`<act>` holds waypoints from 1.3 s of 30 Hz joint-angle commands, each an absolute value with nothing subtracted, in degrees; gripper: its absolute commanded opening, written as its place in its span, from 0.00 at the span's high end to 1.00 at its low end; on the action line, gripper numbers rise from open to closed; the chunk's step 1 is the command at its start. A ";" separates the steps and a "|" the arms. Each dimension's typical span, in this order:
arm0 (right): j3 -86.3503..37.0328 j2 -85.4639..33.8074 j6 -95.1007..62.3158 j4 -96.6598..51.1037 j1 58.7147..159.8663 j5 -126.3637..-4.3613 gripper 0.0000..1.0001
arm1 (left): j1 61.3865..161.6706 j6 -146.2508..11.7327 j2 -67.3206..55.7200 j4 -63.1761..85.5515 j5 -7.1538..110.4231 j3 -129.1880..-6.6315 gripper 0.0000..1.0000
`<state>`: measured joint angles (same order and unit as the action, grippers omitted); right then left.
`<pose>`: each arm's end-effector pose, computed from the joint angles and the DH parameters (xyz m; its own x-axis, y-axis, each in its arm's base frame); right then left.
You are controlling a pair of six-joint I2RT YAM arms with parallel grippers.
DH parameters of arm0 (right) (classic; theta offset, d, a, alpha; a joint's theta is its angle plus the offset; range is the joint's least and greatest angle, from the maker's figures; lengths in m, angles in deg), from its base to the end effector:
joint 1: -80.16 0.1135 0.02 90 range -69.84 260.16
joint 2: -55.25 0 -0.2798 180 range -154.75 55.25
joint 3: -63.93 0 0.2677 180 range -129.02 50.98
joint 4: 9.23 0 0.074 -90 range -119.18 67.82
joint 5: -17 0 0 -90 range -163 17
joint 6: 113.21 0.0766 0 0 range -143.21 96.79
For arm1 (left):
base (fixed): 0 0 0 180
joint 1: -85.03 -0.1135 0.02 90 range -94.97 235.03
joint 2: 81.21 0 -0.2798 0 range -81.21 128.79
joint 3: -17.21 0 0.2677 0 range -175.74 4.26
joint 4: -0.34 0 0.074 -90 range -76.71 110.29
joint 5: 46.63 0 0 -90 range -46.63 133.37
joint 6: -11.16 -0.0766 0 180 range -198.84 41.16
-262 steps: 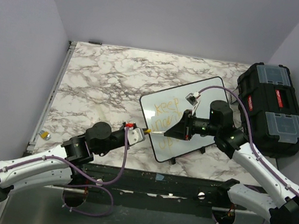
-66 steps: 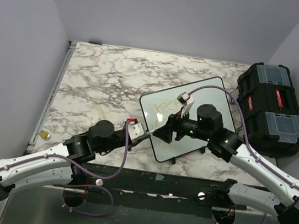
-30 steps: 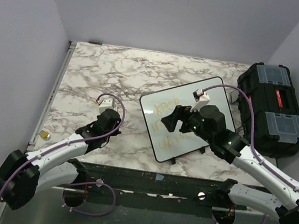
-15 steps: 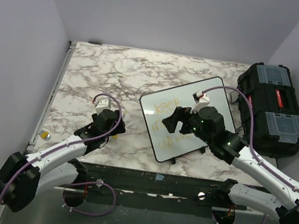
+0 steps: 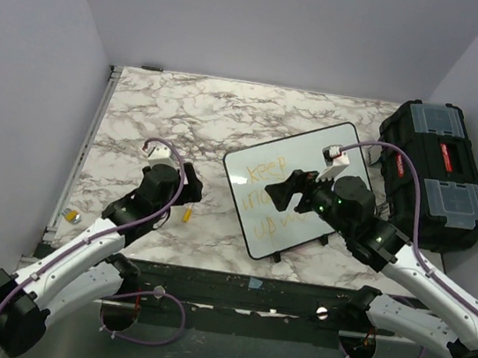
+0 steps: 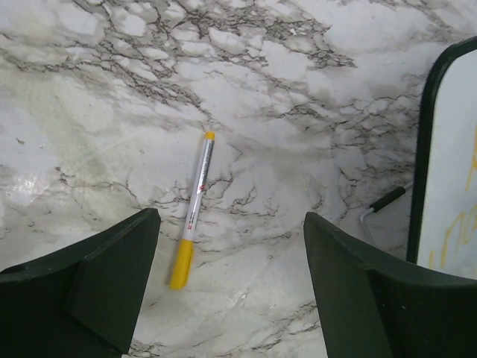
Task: Write a sentence on the whiteboard
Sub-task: Reset both arms
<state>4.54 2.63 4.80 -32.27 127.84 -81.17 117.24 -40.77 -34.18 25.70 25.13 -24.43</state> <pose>0.1830 0.1848 0.3254 -0.4671 0.1775 -0.8662 -0.4765 0.7747 0.4157 0.2005 -0.0980 0.2181 -0.5124 -0.3694 -0.7753 -0.0474 0.9136 -0.4039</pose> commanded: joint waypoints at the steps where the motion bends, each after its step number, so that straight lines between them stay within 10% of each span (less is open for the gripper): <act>1: 4.33 4.78 4.08 -28.78 128.30 -83.35 0.04 | 116.74 -43.00 -35.95 34.26 27.56 -29.45 0.20; 39: 13.03 27.63 2.61 -34.46 128.25 -93.62 0.00 | 116.84 -55.48 -71.58 52.37 21.55 -32.13 0.02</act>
<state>12.63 26.83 4.78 -35.24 127.84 -96.27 117.02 -54.37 -69.28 52.62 19.80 -33.11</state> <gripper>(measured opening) 0.998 0.984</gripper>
